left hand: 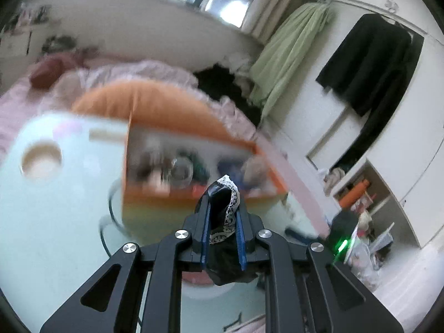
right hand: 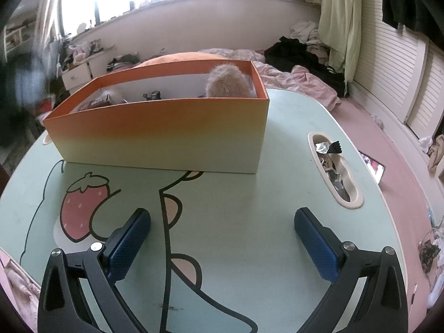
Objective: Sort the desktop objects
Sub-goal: 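Lower the black lace-trimmed pouch onto the table and open the left gripper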
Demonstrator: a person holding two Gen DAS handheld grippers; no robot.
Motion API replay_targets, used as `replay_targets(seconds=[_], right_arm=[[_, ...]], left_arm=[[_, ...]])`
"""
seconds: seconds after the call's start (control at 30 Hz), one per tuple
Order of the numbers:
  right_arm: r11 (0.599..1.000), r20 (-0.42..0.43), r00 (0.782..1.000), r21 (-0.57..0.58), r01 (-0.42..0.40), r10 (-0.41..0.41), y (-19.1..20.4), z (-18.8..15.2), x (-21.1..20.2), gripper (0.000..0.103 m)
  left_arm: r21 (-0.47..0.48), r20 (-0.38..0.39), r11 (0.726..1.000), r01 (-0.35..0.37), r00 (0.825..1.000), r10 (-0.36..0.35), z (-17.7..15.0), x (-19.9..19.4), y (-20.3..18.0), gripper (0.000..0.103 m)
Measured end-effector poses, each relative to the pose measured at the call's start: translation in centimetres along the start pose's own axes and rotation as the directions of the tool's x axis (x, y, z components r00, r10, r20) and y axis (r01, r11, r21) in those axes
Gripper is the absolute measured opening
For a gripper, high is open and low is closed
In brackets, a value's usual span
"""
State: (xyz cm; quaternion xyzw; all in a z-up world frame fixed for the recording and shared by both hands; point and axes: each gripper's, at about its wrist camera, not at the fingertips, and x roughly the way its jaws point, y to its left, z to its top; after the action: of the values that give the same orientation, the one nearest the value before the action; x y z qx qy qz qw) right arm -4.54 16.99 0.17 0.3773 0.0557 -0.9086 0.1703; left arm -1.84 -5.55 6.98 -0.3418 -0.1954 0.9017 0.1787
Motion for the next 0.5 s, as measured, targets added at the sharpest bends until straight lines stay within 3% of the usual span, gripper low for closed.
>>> replay_targets(seconds=[0.03, 0.1, 0.17, 0.27, 0.37, 0.5], right_arm=[[1.000, 0.000, 1.000, 0.000, -0.001, 0.001, 0.0, 0.0, 0.0, 0.103], [1.000, -0.001, 1.000, -0.001, -0.002, 0.002, 0.0, 0.0, 0.0, 0.103], [1.000, 0.000, 1.000, -0.001, -0.001, 0.001, 0.1, 0.0, 0.0, 0.103], [1.000, -0.003, 1.000, -0.005, -0.002, 0.002, 0.4, 0.1, 0.0, 0.103], [1.000, -0.011, 1.000, -0.015, -0.003, 0.002, 1.0, 0.3, 0.0, 0.103], [0.999, -0.026, 0.999, -0.037, -0.027, 0.026, 1.3, 0.5, 0.0, 0.103]], left_arm=[[-0.029, -0.040, 0.999, 0.027, 0.999, -0.028, -1.3, 1.9, 1.1, 0.023], [-0.042, -0.071, 0.999, -0.003, 0.997, 0.000, -2.1, 3.8, 1.0, 0.037], [-0.045, -0.047, 0.999, -0.023, 0.999, 0.021, -2.4, 3.9, 0.8, 0.059], [-0.041, 0.027, 0.998, -0.045, 0.999, 0.046, -2.8, 2.8, -0.6, 0.083], [0.067, 0.008, 0.990, -0.121, 0.993, 0.120, -3.6, 1.6, -1.6, 0.083], [0.157, -0.008, 0.966, -0.206, 0.978, 0.210, -7.5, 1.5, -1.7, 0.083]])
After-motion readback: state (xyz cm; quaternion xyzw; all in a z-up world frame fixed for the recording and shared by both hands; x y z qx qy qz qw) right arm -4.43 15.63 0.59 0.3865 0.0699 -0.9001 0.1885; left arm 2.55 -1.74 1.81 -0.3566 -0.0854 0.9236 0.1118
